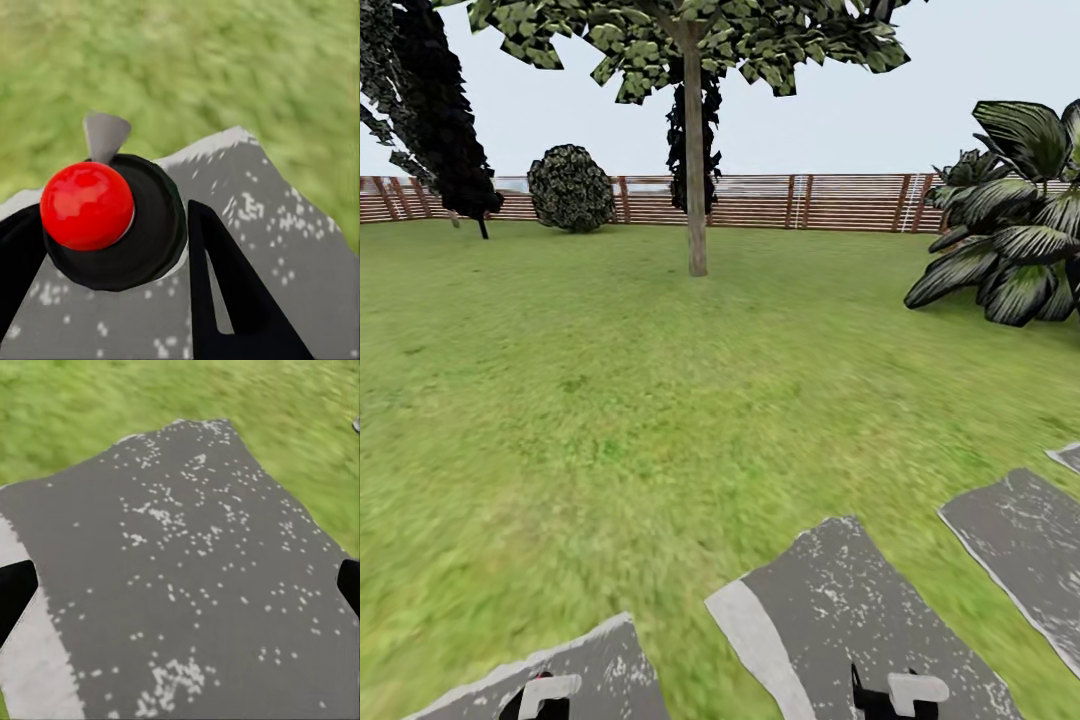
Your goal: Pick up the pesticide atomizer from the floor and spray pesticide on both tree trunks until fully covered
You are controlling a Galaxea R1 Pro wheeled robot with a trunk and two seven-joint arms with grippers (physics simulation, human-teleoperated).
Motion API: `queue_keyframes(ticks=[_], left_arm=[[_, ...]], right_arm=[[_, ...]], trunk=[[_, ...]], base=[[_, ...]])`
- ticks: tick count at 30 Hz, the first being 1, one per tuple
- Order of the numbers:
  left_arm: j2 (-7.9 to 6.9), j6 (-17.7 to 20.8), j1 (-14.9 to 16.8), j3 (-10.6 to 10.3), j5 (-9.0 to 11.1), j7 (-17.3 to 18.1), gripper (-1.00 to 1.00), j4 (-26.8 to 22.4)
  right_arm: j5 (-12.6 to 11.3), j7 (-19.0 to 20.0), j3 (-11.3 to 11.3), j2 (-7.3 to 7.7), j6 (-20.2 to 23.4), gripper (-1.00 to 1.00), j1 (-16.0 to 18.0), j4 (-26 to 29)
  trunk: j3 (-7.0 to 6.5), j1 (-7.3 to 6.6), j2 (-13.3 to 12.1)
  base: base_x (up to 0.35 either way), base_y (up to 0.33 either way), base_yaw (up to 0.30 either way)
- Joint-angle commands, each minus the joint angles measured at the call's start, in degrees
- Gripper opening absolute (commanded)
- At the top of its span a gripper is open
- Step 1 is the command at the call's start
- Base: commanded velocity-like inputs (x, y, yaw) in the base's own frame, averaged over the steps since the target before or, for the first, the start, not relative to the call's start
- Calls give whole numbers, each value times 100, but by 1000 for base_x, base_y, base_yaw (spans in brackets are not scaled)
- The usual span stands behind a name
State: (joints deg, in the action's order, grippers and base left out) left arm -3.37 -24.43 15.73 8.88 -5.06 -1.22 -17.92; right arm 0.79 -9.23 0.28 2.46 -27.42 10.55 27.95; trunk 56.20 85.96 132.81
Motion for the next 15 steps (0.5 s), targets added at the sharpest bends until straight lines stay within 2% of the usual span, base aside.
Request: queue_keyframes(ticks=[1,15], left_arm=[[-1,0,0,0,-1,-1,-100,-1],[-4,0,0,0,-4,-1,-100,-1]], right_arm=[[0,0,0,0,0,100,0,0],[0,0,-2,0,0,100,0,0]], trunk=[[0,0,0],[0,0,0]], base=[[338,0,0],[339,0,0]])
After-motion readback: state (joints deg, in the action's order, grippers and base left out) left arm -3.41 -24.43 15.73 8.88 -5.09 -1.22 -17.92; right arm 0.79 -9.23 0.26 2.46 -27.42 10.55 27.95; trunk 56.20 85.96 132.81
